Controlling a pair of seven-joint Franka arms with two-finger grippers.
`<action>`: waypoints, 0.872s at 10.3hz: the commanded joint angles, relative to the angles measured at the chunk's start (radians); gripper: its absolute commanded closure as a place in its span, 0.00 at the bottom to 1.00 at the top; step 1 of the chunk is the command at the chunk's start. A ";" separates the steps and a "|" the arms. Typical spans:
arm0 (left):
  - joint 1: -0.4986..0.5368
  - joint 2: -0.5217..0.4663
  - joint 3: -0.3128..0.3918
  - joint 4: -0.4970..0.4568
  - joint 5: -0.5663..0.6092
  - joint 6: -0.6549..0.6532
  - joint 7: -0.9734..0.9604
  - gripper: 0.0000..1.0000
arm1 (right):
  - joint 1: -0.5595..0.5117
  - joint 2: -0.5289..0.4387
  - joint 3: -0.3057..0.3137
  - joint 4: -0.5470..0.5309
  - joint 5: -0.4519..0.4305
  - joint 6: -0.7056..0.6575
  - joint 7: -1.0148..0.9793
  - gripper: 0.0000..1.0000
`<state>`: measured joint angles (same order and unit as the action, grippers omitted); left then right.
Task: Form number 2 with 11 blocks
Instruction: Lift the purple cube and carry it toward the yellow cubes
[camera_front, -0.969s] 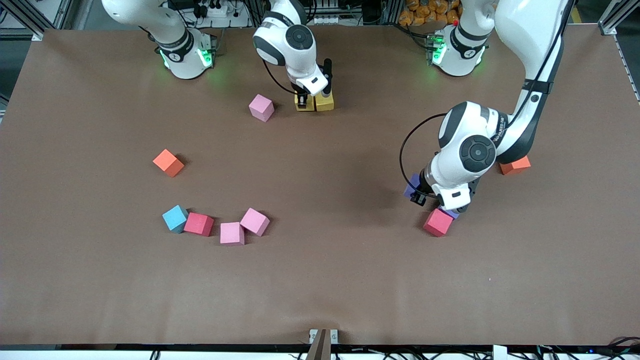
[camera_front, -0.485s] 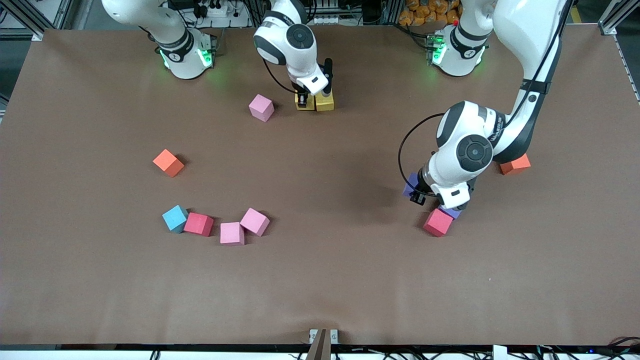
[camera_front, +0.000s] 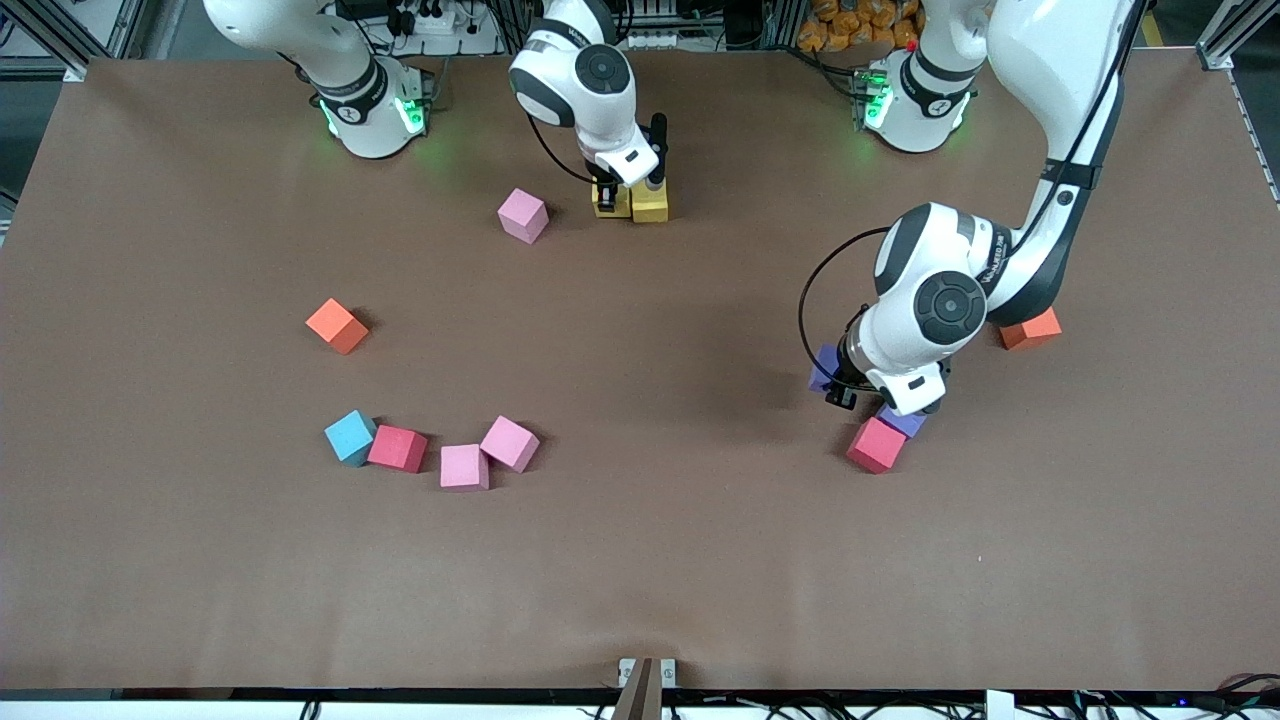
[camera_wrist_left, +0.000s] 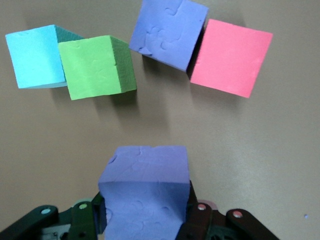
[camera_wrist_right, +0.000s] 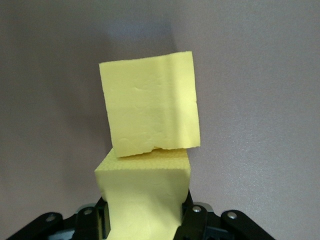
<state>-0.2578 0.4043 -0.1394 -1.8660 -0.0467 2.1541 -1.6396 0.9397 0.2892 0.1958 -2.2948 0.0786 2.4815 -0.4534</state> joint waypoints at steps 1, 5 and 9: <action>-0.004 -0.036 -0.003 -0.051 -0.030 -0.007 -0.043 0.82 | -0.001 0.007 -0.001 0.014 0.012 -0.010 0.010 0.51; -0.011 -0.038 -0.011 -0.061 -0.030 -0.007 -0.103 0.82 | -0.002 0.007 -0.001 0.014 0.020 -0.010 0.024 0.34; 0.009 -0.050 -0.029 -0.081 -0.113 -0.007 -0.129 0.83 | -0.002 0.007 -0.001 0.015 0.020 -0.010 0.022 0.33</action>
<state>-0.2571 0.3952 -0.1577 -1.9080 -0.1267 2.1533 -1.7517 0.9392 0.2899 0.1926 -2.2934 0.0795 2.4815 -0.4370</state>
